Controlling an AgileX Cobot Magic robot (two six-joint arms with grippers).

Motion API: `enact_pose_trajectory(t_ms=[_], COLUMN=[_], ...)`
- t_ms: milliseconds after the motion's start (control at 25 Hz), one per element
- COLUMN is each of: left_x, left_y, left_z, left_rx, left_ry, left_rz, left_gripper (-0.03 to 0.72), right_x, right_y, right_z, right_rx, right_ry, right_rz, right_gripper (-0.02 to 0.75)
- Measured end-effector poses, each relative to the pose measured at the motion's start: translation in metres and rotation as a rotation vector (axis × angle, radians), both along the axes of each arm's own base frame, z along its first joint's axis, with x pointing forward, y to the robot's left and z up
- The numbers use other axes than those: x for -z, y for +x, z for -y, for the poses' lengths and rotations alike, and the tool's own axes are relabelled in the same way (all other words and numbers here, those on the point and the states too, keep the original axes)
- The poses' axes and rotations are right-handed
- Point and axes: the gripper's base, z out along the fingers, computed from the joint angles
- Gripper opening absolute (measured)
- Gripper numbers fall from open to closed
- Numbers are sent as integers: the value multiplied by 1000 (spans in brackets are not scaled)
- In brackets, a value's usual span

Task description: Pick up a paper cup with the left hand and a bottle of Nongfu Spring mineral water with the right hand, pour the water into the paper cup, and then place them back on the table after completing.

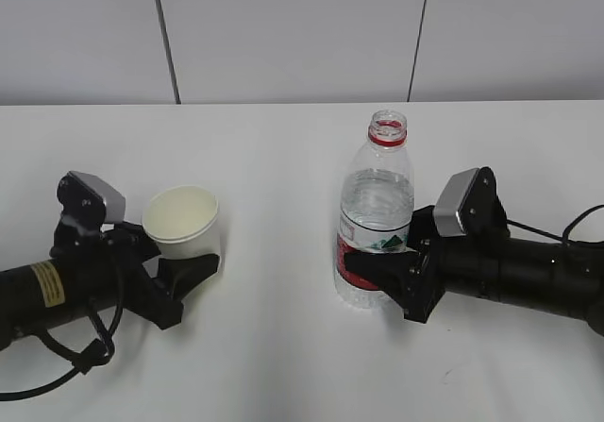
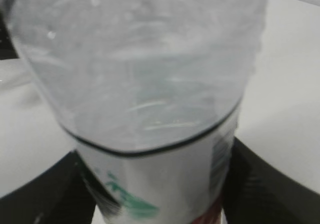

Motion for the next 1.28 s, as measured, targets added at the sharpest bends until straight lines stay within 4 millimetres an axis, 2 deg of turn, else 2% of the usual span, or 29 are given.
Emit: enact_pose_trajectory(t_ms=[360, 680, 1080, 1280], left_x=[-28, -28, -28, -34], left_y=[-5, -11, -13, -4], left_z=[6, 11, 11, 16], left_rx=[89, 147, 155, 209], left_ry=[-58, -106, -121, -113], left_rz=[39, -45, -70, -22], left_gripper=[438, 438, 438, 438], right_x=[-21, -39, -51, -57], right_y=[9, 30, 53, 65], right_z=[2, -1, -2, -2], right_rx=[39, 23, -11, -1], right_ry=[-27, -25, -122, -166], right_rz=[60, 158, 222, 248], right_gripper=[482, 481, 481, 481])
